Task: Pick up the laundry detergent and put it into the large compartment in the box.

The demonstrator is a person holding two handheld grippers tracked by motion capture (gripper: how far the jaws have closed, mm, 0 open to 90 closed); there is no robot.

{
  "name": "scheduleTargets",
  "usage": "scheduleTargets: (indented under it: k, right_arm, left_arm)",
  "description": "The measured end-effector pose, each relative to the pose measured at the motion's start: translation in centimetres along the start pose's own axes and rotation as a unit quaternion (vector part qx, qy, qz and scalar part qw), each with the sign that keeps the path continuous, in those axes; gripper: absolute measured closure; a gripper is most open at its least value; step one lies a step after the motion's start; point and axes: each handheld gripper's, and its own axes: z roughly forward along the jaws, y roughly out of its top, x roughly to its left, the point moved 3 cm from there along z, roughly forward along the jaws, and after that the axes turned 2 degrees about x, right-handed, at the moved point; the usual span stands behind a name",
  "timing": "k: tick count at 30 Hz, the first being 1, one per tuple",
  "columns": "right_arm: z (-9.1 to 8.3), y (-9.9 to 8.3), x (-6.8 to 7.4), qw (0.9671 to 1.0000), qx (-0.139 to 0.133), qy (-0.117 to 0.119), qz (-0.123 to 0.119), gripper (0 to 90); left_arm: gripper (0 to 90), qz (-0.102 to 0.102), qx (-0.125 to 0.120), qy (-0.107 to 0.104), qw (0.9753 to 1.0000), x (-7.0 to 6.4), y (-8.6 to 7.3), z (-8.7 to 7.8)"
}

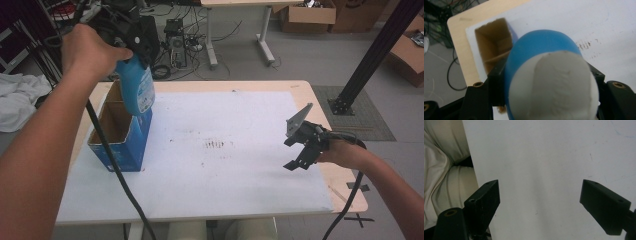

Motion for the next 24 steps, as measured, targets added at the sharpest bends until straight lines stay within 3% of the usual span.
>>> scheduleTargets:
  k: [6,11,17,24]
  right_arm:
    - [-0.2,0.1,0.2,1.0,0.001,0.003,-0.006,16.6]
    - [-0.2,0.3,0.2,1.0,-0.004,0.0,-0.007,16.5]
    - [0.1,0.3,0.5,0.9999,-0.004,0.0,-0.01,16.5]
    - [-0.1,-0.3,0.2,1.0,-0.004,-0.003,-0.004,16.4]
  left_arm:
    - [38.1,-0.061,0.004,0.002,0.9981,2.2,-1.3,-0.5]
    - [38.1,-0.107,0.016,0.022,0.9939,3.4,-2.0,0.0]
    - [38.0,-0.145,0.026,0.029,0.9886,4.6,-2.5,1.6]
    - [38.0,-0.17,0.029,0.038,0.9843,5.8,-3.4,3.4]
